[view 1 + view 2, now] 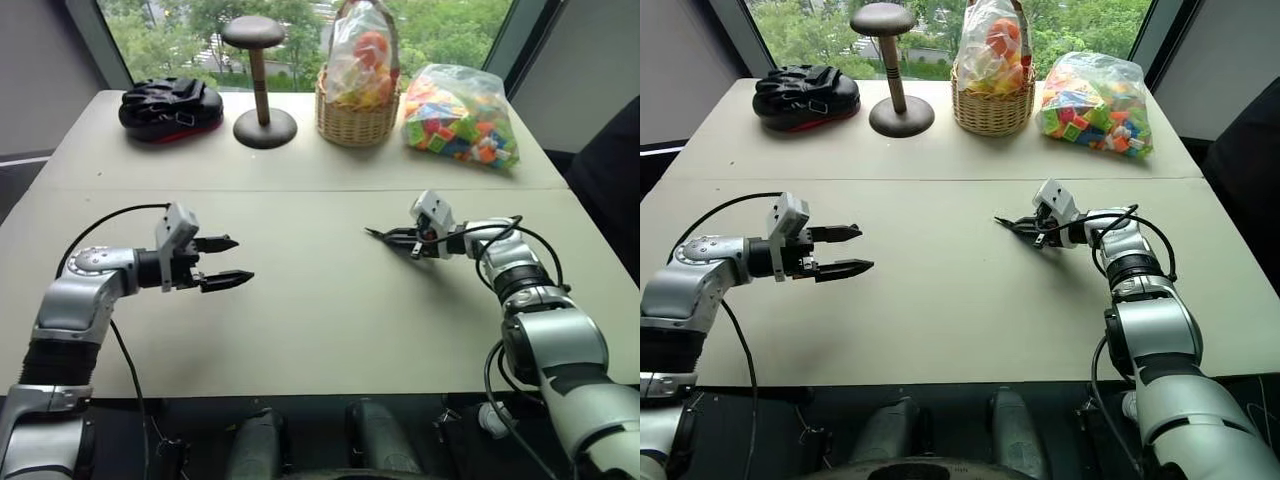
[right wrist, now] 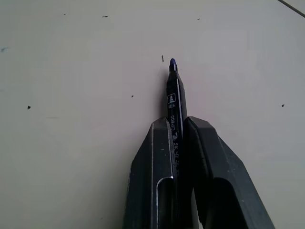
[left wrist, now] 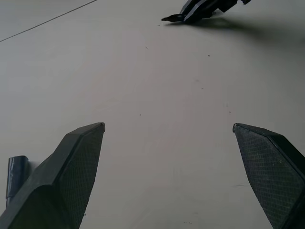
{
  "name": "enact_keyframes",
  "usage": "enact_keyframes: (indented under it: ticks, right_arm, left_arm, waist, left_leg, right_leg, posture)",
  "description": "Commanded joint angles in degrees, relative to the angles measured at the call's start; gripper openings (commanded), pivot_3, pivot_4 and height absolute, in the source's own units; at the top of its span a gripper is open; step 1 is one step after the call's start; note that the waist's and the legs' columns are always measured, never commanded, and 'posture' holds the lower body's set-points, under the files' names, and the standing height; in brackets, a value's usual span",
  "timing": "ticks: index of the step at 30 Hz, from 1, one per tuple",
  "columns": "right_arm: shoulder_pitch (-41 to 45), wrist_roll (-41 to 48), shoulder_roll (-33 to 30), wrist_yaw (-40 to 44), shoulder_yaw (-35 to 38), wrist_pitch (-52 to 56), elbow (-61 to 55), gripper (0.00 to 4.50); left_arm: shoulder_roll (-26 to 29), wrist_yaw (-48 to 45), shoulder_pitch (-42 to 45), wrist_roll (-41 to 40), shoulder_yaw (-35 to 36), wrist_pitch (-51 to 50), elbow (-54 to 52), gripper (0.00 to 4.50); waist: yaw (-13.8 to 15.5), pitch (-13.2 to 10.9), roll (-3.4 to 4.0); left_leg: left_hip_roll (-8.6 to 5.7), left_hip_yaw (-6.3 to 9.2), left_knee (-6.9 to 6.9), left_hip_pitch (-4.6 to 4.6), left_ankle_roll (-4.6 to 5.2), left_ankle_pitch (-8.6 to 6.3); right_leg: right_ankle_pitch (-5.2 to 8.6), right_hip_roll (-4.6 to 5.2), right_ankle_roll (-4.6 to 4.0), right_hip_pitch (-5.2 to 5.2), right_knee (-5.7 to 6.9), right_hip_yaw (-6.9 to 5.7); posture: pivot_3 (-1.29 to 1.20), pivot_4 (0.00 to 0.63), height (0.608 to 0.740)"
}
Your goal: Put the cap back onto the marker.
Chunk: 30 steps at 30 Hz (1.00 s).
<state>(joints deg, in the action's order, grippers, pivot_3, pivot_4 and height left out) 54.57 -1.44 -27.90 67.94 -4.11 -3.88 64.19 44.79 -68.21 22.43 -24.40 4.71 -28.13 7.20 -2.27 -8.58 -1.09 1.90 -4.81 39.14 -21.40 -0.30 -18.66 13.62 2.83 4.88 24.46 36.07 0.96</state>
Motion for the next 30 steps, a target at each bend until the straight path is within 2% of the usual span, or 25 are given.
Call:
enact_keyframes:
  ticks: [1, 7, 14, 20, 30]
  right_arm:
    - [0.64, 2.55, -2.46, 4.26, 0.12, 5.72, -15.25, 0.04]
    - [-5.91, 6.32, -6.47, 6.94, -0.56, 21.41, -44.46, 0.04]
    - [-12.51, 9.53, -5.38, 1.62, -2.93, 36.80, -63.89, 0.04]
    - [-18.80, 12.24, -2.84, -4.24, -4.83, 44.27, -74.00, 0.04]
    - [-22.02, 17.06, -3.46, -11.40, -3.29, 51.35, -81.58, 0.04]
  left_arm:
    - [2.59, 0.44, 1.67, 0.59, 3.59, 2.78, 3.10, 4.50]
    - [5.12, 1.30, 4.41, 3.70, 4.11, 9.25, 10.95, 4.50]
    - [3.93, 1.62, 7.39, 9.08, 1.70, 18.18, 20.22, 4.50]
    - [-1.72, 1.91, 12.43, 12.38, -1.45, 23.66, 30.33, 4.50]
    - [-8.81, 5.00, 21.39, 17.00, -3.42, 32.09, 48.60, 4.50]
  waist:
    - [-0.14, -0.03, 0.05]
    - [0.04, -0.04, 0.06]
    - [0.40, -0.03, 0.05]
    - [1.73, -0.01, 0.02]
    - [1.60, 0.03, -0.06]
  left_leg:
    - [0.00, 0.00, 0.00, -0.01, 0.02, -0.01]
    - [0.03, 0.09, -0.07, -0.09, 0.15, -0.08]
    - [-0.06, 0.02, -0.02, -0.09, 0.19, -0.11]
    - [-0.10, 0.00, 0.02, -0.10, 0.20, -0.11]
    - [-0.17, 0.04, 0.06, -0.14, 0.26, -0.14]
  right_leg:
    - [0.00, 0.01, 0.00, 0.02, 0.03, 0.00]
    - [0.00, 0.02, 0.00, 0.07, 0.06, -0.11]
    - [0.00, 0.15, 0.00, 0.07, 0.04, -0.13]
    - [0.00, 0.07, 0.00, 0.07, -0.01, -0.16]
    - [0.00, -0.04, 0.01, 0.07, -0.03, -0.17]
  posture:
    - [0.00, 0.150, 0.740]
    - [0.00, 0.150, 0.740]
    - [0.00, 0.150, 0.740]
    - [0.00, 0.150, 0.740]
    - [0.00, 0.150, 0.740]
